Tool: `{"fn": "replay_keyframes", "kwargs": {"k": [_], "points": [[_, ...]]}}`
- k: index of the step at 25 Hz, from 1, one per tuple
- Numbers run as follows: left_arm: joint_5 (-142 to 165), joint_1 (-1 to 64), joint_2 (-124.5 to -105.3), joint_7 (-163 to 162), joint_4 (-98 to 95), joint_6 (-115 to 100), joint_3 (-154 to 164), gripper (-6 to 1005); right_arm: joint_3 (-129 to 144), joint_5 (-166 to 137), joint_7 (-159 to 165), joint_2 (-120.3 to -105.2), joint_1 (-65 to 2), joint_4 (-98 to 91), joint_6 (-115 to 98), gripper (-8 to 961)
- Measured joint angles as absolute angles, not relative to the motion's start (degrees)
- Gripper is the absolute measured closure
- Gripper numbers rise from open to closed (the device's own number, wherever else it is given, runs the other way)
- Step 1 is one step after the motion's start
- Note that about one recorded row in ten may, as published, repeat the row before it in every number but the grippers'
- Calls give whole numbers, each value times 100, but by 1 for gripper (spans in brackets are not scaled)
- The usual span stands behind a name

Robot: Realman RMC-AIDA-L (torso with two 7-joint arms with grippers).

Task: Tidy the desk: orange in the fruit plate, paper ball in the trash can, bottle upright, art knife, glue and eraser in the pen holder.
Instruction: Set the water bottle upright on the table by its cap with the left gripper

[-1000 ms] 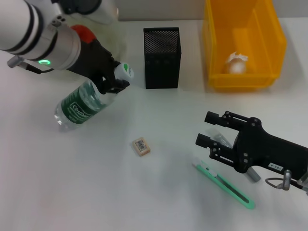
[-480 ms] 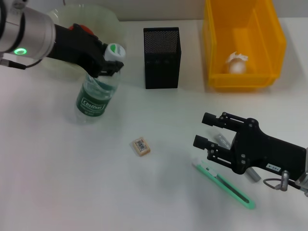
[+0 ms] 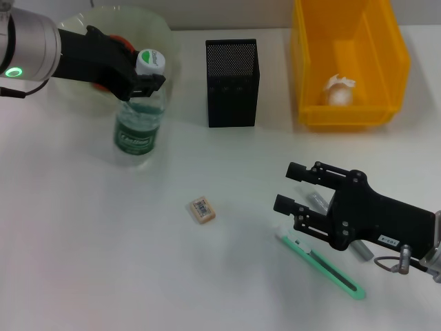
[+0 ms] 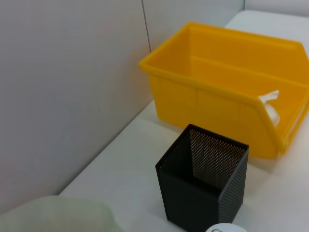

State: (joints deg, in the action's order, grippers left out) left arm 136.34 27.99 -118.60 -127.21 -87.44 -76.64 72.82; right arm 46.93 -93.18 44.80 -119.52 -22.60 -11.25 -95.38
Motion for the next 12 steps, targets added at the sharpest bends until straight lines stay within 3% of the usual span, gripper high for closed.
{"fn": "replay_keyframes", "kwargs": {"k": [12], "points": [[13562, 2726, -11856, -12658, -8743, -7530, 7198, 569, 4693, -9333, 4482, -11945, -2268, -1116, -9536, 364]]}}
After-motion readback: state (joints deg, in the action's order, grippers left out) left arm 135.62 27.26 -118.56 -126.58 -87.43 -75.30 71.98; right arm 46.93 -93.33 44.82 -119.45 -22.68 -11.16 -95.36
